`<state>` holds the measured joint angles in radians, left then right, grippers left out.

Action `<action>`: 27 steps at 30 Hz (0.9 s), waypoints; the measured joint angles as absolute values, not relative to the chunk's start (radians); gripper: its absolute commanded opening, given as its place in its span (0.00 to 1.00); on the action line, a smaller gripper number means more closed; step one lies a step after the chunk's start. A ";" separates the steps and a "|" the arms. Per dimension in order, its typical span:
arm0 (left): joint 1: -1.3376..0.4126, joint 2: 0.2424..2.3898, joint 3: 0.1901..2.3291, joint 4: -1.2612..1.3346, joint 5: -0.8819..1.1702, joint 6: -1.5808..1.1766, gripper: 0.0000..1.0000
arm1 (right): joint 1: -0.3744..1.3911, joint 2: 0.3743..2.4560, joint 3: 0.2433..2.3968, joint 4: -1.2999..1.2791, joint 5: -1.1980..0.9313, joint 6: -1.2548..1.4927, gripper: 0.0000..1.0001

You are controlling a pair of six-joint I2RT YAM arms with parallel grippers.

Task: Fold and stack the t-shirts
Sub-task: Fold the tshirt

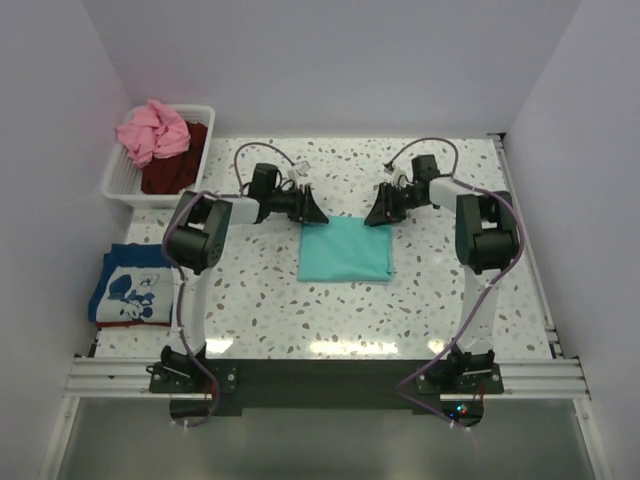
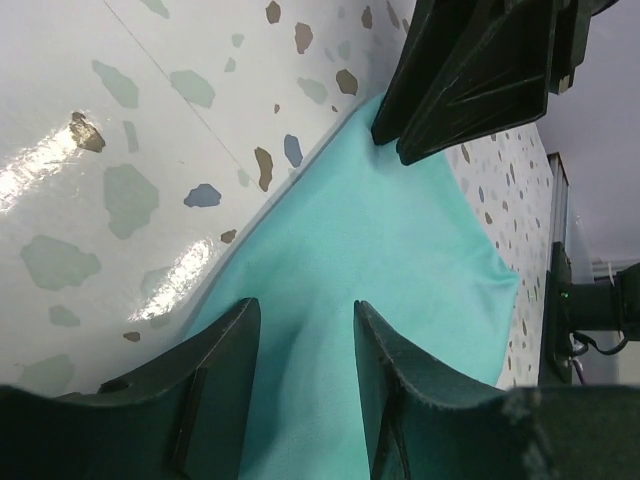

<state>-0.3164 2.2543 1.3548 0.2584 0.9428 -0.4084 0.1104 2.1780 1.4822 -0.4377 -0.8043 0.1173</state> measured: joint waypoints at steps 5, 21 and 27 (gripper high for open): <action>-0.308 2.202 1.348 0.174 0.931 -0.320 0.56 | 0.111 2.099 1.423 -0.393 -0.807 0.182 0.50; -0.506 1.871 0.933 0.204 1.007 -0.428 0.57 | 0.267 1.863 1.066 -0.426 -0.960 0.219 0.43; -0.399 2.030 0.905 0.278 1.119 -0.522 0.57 | 0.146 2.042 1.065 -0.520 -1.056 0.174 0.39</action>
